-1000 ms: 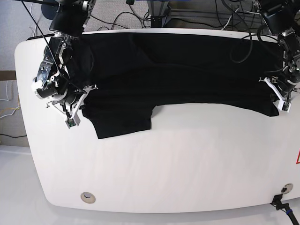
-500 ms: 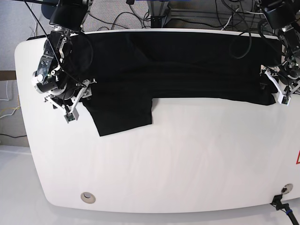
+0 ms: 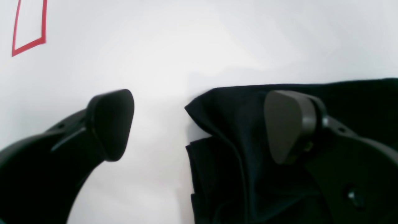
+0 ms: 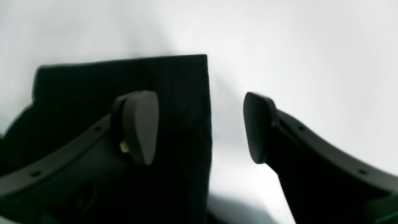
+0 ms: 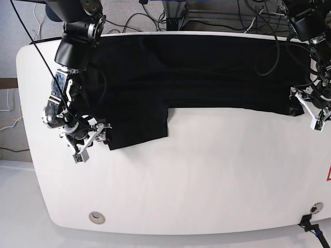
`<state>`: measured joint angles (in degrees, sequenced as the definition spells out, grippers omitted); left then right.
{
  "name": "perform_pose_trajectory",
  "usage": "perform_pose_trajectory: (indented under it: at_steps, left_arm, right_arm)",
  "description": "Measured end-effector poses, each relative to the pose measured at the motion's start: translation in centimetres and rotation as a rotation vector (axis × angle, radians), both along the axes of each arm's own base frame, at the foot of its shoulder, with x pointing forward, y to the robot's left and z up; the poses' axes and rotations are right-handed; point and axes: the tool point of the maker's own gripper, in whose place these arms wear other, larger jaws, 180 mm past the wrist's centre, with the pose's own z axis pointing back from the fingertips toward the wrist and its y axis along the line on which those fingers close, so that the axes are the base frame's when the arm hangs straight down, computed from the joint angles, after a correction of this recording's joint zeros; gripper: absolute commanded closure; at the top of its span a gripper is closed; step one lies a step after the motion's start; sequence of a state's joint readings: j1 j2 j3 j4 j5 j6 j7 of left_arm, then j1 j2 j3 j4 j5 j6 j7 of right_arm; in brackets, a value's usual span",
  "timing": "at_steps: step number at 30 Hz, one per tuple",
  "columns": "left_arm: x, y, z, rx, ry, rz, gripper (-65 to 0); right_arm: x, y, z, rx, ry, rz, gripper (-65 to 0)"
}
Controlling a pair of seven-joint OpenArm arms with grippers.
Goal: Fold the T-shirt properly
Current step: 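Grasp the black shirt's hem corners with left and right grippers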
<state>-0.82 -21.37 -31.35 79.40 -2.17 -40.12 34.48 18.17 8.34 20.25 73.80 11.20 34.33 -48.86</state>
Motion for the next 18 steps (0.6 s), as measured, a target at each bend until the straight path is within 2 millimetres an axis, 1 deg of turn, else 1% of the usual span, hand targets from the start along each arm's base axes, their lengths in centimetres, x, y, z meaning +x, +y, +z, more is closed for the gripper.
perform_pose_trajectory:
  at_steps: [5, 9, 10, 15, 18]
  left_arm:
    - [-0.1, -0.1, -0.2, -0.001, 0.007, -0.001, -63.6]
    - [-0.2, -0.1, -0.2, 0.0, 0.008, -0.001, -63.6]
    - [-0.1, -0.1, -0.2, -0.001, 0.007, -0.001, -63.6]
    - [-0.2, 0.0, -0.2, 0.0, 0.008, 0.001, -63.6]
    - [-0.1, 0.0, -0.2, -0.001, 0.007, 0.001, -63.6]
  right_arm:
    - [1.6, 0.9, -2.2, 0.108, 0.006, -0.031, -41.2]
    - [1.8, 1.3, -3.8, 0.163, 0.007, -0.059, -41.2]
    - [1.9, 1.5, -3.8, 0.185, 0.003, -0.064, -41.2]
    - [1.9, 1.6, -4.0, 0.189, 0.008, -0.063, -41.2]
    - [1.8, 3.3, -4.3, 0.179, 0.015, -0.015, -41.1]
